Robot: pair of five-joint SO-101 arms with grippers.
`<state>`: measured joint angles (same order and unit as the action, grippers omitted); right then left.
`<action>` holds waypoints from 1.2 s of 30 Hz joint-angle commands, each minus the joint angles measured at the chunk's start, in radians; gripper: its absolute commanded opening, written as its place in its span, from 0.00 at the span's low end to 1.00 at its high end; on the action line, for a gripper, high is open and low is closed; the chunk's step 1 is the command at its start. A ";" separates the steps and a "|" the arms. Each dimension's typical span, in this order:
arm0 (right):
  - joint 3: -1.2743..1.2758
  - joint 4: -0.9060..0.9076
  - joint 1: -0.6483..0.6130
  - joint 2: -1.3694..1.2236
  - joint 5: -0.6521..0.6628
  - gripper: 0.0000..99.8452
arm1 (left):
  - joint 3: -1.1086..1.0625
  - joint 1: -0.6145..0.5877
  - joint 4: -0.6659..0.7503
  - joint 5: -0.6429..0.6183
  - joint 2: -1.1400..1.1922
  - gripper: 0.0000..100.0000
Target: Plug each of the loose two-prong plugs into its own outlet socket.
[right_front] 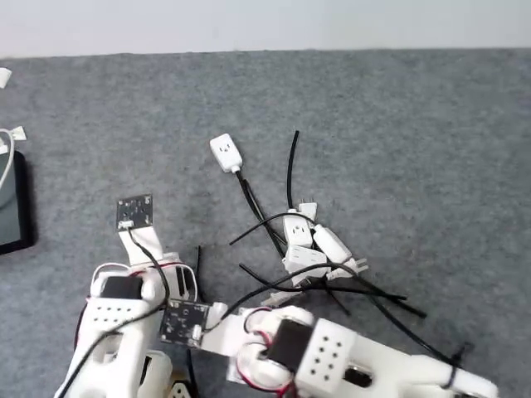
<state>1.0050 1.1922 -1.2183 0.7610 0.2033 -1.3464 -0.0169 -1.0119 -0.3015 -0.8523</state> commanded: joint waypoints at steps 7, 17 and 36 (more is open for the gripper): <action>-0.061 -0.242 0.062 -0.409 -0.069 0.12 | 0.087 -0.006 0.034 0.011 0.121 0.01; -0.064 -0.214 0.084 -0.438 -0.061 0.12 | 0.085 -0.006 0.034 0.011 0.121 0.01; -0.052 -0.203 0.246 -0.427 -0.061 0.01 | 0.085 -0.006 0.031 0.011 0.121 0.01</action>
<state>0.9712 0.9912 -1.0296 0.3222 0.1465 -1.3065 -0.0307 -0.9966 -0.3000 -0.7296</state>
